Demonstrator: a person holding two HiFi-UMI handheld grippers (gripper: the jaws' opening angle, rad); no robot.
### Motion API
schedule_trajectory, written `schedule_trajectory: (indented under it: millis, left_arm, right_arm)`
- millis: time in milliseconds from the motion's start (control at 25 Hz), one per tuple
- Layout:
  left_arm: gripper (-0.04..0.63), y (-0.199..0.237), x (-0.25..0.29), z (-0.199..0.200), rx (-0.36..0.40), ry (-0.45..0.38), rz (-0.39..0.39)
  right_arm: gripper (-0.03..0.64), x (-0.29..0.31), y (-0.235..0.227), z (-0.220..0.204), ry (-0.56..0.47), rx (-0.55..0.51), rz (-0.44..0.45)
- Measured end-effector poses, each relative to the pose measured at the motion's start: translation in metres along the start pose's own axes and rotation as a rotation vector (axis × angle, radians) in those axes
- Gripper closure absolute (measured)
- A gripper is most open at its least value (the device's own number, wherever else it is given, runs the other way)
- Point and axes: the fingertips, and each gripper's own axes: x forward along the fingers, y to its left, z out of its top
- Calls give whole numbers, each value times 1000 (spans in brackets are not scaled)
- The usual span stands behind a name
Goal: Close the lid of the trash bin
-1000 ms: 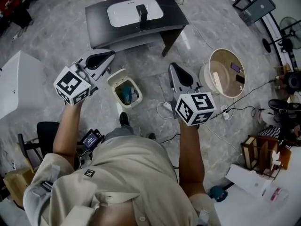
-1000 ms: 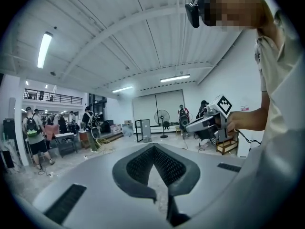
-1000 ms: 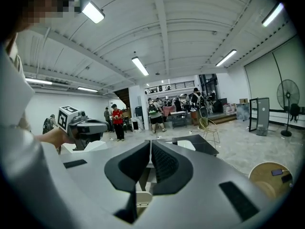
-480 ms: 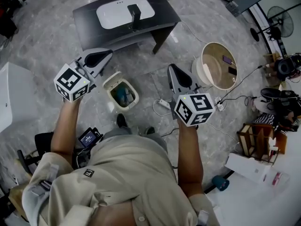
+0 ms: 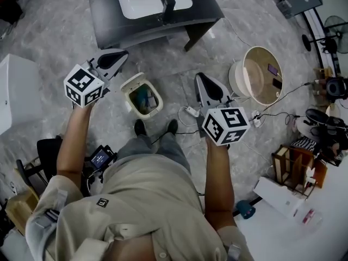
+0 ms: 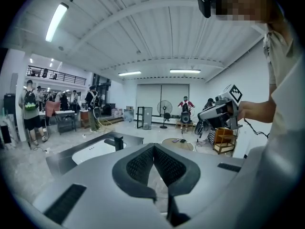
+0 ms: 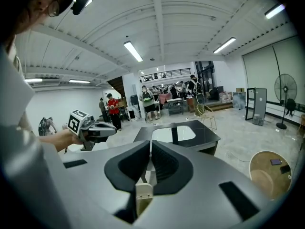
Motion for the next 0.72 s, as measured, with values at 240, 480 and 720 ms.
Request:
schedule_trajectory:
  millis: [240,480,720]
  left_arm:
    - [580,26,23,-64,-93,87,46]
    - [580,37,42,-125,-159,172,71]
    - [580,45,61,-201,-232,259,92]
  right_arm:
    - [591,39,-14,-29,71,15,58]
    - [591,67,-31,-61,133,42,87]
    - [591,93,-51,-103,192,67,97]
